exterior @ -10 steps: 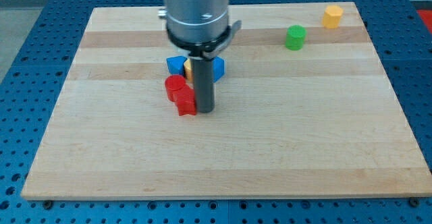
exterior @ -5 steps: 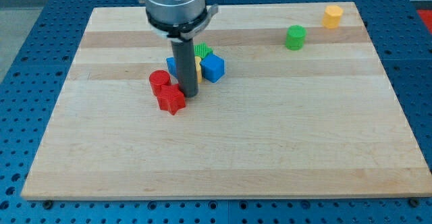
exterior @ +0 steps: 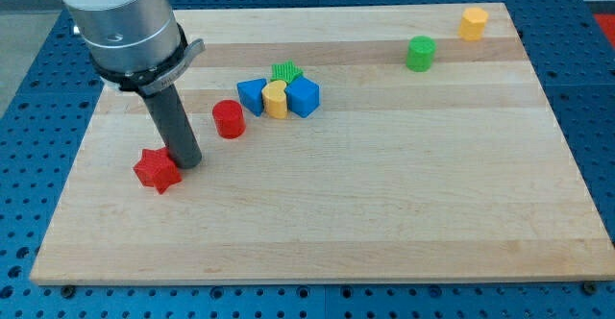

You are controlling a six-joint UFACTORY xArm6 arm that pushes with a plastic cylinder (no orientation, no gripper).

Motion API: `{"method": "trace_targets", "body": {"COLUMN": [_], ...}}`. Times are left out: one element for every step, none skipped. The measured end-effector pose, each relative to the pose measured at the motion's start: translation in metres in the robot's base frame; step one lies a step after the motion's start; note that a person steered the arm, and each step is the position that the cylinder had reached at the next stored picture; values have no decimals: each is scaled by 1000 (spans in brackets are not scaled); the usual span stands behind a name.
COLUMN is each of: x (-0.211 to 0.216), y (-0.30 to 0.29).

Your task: Move the red star towards the bottom left of the board

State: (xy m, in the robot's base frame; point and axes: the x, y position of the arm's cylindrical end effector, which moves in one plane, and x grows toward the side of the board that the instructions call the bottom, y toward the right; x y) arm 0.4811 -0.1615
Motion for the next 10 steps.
{"method": "trace_targets", "body": {"x": [-1, -1, -12, -28, -25, -5, 8, 22, 28, 28], "y": [-11, -23, -24, -28, -37, -37, -39, -39, -39, -39]}}
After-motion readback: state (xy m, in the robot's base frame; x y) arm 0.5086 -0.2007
